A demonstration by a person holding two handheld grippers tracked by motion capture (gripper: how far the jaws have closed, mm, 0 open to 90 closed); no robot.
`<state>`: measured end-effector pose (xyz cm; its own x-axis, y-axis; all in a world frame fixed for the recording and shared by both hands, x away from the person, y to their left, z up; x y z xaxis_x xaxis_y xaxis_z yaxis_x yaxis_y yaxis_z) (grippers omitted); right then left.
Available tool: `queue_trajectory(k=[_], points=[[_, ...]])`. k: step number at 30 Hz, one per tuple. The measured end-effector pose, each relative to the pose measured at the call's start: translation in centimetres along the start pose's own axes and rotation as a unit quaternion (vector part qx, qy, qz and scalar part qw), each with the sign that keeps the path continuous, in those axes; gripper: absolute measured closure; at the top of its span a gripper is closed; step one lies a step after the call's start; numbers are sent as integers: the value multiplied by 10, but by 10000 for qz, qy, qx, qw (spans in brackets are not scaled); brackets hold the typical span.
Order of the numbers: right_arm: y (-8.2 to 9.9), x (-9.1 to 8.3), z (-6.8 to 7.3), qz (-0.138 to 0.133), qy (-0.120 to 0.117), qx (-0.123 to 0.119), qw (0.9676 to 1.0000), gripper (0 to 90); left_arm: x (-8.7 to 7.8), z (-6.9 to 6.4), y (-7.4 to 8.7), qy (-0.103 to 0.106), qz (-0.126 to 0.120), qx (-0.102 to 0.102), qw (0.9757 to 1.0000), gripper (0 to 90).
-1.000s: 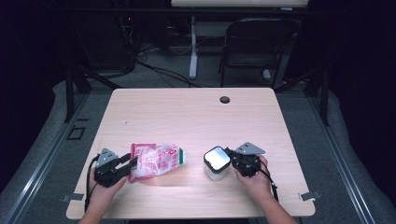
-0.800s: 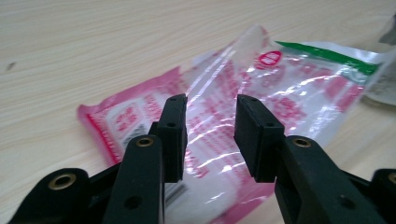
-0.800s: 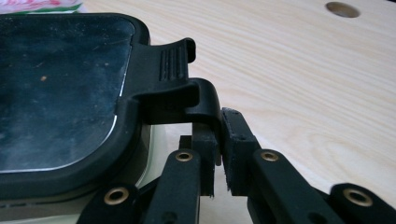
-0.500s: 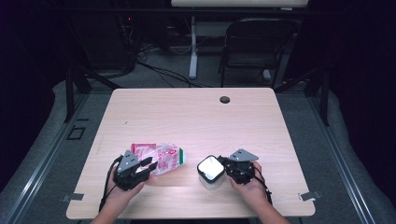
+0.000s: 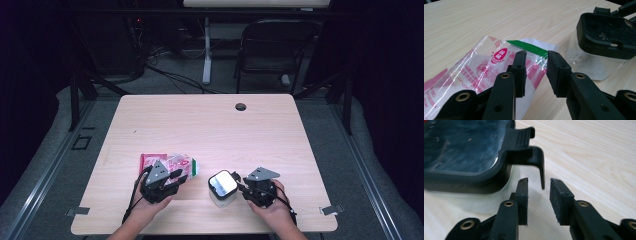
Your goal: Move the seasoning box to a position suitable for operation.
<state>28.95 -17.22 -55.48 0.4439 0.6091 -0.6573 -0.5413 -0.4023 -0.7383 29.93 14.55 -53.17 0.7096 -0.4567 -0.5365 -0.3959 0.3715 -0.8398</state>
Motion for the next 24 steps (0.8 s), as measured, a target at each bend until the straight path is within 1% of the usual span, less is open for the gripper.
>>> queue_trajectory(k=[1,2,3,4,5,7,8,9,11,12,13,14,15,16,17,19,20,21,22,23,24], points=[[1,-4,1,-53,-17,33,10000,682,0,0,0,16,0,-16,10000,686],[0,-8,1,-121,-61,80,9999,676,0,0,-1,-34,28,-13,10000,680],[0,-13,1,-159,-114,178,9996,670,0,0,-1,-34,28,-13,10000,678],[-1,-17,1,-175,-112,200,9996,657,0,0,-3,-3,47,-34,10000,676],[-2,-20,1,-196,-102,219,9995,647,0,0,-5,-20,50,-54,10000,674],[-6,-26,1,-142,16,170,9998,629,1,0,-11,90,64,-81,9999,678],[-9,-28,2,-110,60,235,9996,618,0,0,-16,154,98,-65,9998,686],[-13,-30,3,-77,119,192,9997,620,-1,0,-20,174,94,-56,9998,688],[-23,-34,7,33,80,54,9999,663,-2,-1,-29,212,113,-113,9996,687],[-28,-36,9,25,77,2,10000,674,-2,-2,-33,201,102,-130,9997,686],[-28,-36,9,25,77,2,10000,674,-2,-2,-33,201,102,-130,9997,686],[-38,-39,12,67,115,-55,9999,685,-1,-4,-38,224,90,-192,9995,690],[-43,-39,12,98,70,-44,9999,697,0,-5,-41,248,79,-219,9994,697],[-48,-39,12,90,11,19,10000,711,0,-5,-41,248,79,-219,9994,700],[-54,-37,11,108,-27,46,9999,724,2,-6,-46,247,80,-266,9993,702],[-64,-35,10,138,-72,100,9998,733,6,-7,-52,283,97,-295,9991,716],[-69,-34,10,147,-104,122,9998,733,6,-7,-52,283,97,-295,9991,733],[-72,-32,10,137,-163,189,9996,733,10,-9,-57,317,124,-285,9990,748],[-72,-32,10,137,-163,189,9996,733,10,-9,-57,317,124,-285,9990,763],[-76,-29,8,182,-223,359,9989,753,12,-11,-60,347,130,-264,9990,782],[-76,-29,8,182,-223,359,9989,753,13,-12,-62,415,162,-220,9988,782]])
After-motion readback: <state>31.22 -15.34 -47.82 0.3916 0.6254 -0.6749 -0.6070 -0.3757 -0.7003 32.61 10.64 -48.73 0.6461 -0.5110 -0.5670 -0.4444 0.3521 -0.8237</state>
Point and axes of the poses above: each handheld gripper's, and its own axes: x roughly forward along the jaws, y roughly out of its underside, z roughly to its left, the point moved 1 cm from there along x, roughly forward along the jaws, and after that the axes turned 13 degrees about -y, right-handed, at the moved point
